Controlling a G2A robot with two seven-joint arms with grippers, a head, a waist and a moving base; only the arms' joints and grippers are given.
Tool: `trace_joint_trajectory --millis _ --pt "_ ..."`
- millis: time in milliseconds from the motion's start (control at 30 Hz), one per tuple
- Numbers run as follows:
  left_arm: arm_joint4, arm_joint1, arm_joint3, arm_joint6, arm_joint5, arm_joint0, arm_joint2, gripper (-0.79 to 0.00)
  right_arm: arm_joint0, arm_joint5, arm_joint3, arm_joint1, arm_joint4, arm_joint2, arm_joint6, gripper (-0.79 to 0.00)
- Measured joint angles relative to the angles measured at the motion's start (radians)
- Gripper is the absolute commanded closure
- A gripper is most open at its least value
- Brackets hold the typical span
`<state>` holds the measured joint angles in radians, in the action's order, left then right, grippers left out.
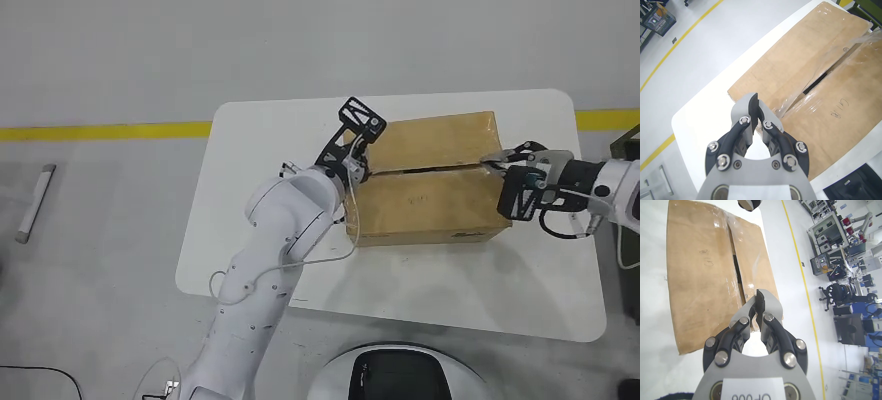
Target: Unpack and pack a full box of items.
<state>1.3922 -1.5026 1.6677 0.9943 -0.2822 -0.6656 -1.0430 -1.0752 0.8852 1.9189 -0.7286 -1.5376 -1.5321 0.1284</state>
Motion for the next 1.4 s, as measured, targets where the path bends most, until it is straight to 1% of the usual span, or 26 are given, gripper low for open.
trace_joint_trajectory --millis 167,367,667,967,1033,1067,1133,1167,1200,1233,1267,1300,1400 --pt "-0.029 -0.001 -0.015 -0.002 -0.032 0.005 0.010 0.000 -0.036 -0.014 0.002 0.007 -0.139 -0.008 -0.091 0.000" --pt "-0.047 -0.003 -0.049 -0.007 -0.078 0.027 0.031 0.000 -0.059 -0.038 0.012 0.012 -0.245 0.000 -0.160 0.000" --pt "-0.053 -0.008 -0.108 -0.020 -0.117 0.058 0.070 0.000 -0.078 -0.065 0.016 0.016 -0.322 -0.001 -0.209 0.000" --pt "-0.047 -0.011 -0.141 -0.023 -0.128 0.064 0.095 0.000 -0.092 -0.074 0.022 0.018 -0.344 -0.011 -0.222 -0.006" --pt "-0.041 -0.011 -0.142 -0.024 -0.123 0.065 0.096 0.000 -0.092 -0.072 0.023 0.018 -0.340 -0.014 -0.218 -0.228" --pt "-0.035 -0.011 -0.143 -0.026 -0.119 0.065 0.096 0.000 -0.093 -0.071 0.023 0.017 -0.333 -0.016 -0.214 -0.268" --pt "-0.028 -0.011 -0.146 -0.030 -0.112 0.065 0.096 0.000 -0.094 -0.067 0.021 0.016 -0.314 -0.019 -0.202 -0.299" --pt "-0.024 -0.011 -0.148 -0.033 -0.109 0.064 0.096 0.000 -0.094 -0.063 0.019 0.015 -0.294 -0.021 -0.191 -0.329" --pt "-0.021 -0.010 -0.149 -0.035 -0.106 0.063 0.096 0.000 -0.093 -0.058 0.018 0.014 -0.275 -0.023 -0.181 -0.379" --pt "-0.018 -0.010 -0.150 -0.037 -0.104 0.063 0.097 0.000 -0.091 -0.054 0.015 0.013 -0.253 -0.027 -0.168 -0.517" --pt "-0.015 -0.011 -0.150 -0.038 -0.102 0.062 0.097 0.000 -0.089 -0.046 0.006 0.011 -0.212 -0.033 -0.150 -0.625" --pt "-0.013 -0.011 -0.150 -0.039 -0.101 0.062 0.098 0.000 -0.087 -0.038 -0.003 0.009 -0.173 -0.040 -0.133 -0.779" --pt "-0.010 -0.011 -0.150 -0.042 -0.100 0.061 0.098 0.000 -0.075 -0.018 -0.034 0.004 -0.017 -0.070 -0.055 -0.785"
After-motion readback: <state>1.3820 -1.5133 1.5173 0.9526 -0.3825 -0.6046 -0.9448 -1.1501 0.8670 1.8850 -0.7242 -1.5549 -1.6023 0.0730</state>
